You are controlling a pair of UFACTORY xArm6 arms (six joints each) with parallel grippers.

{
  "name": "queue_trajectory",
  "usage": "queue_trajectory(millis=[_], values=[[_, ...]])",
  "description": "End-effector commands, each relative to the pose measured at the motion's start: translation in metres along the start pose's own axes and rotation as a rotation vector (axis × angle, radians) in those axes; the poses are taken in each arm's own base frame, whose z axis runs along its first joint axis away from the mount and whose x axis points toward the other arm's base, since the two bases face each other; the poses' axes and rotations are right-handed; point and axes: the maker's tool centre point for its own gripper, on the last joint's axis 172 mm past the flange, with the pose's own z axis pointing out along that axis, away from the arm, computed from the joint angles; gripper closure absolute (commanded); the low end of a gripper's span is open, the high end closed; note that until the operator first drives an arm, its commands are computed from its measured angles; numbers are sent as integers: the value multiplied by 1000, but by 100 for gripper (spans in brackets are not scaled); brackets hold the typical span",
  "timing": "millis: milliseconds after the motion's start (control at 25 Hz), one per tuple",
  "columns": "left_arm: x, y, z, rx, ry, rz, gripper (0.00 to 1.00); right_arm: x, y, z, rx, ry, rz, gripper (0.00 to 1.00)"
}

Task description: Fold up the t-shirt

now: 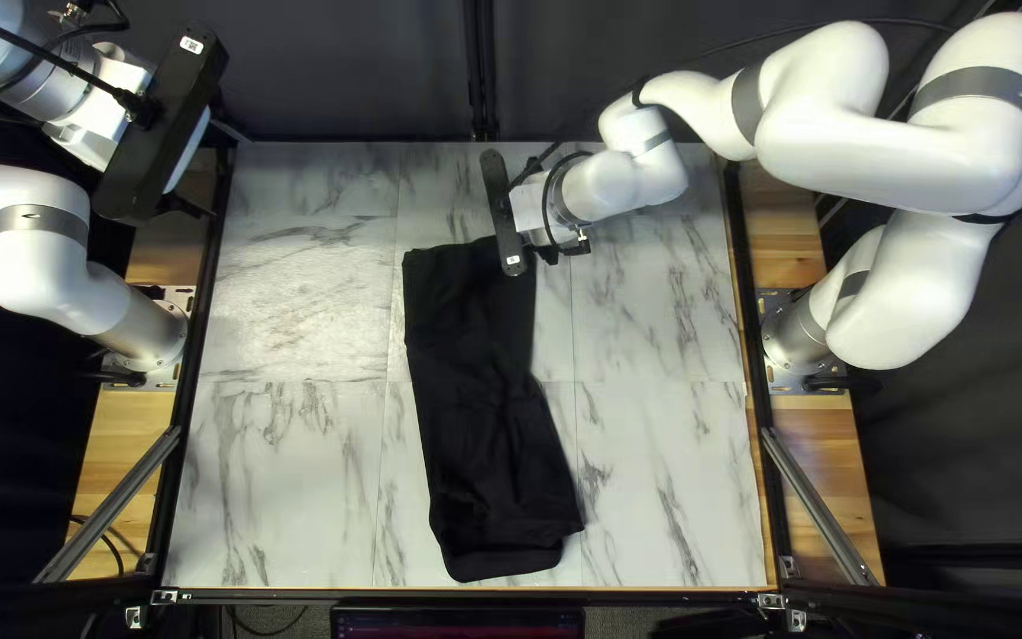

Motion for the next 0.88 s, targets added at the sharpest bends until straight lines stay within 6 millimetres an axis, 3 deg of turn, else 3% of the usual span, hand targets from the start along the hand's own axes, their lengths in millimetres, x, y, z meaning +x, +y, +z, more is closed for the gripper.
queue_trajectory(millis=[40, 520, 880], values=[[0, 0, 0, 0, 0, 0, 0, 5, 3, 9, -2, 9, 4, 0], [0, 0, 0, 0, 0, 0, 0, 18, 9, 9, -19, 29, 4, 0], [0, 0, 0, 0, 0, 0, 0, 43, -1, 0, -13, 137, 38, 0]])
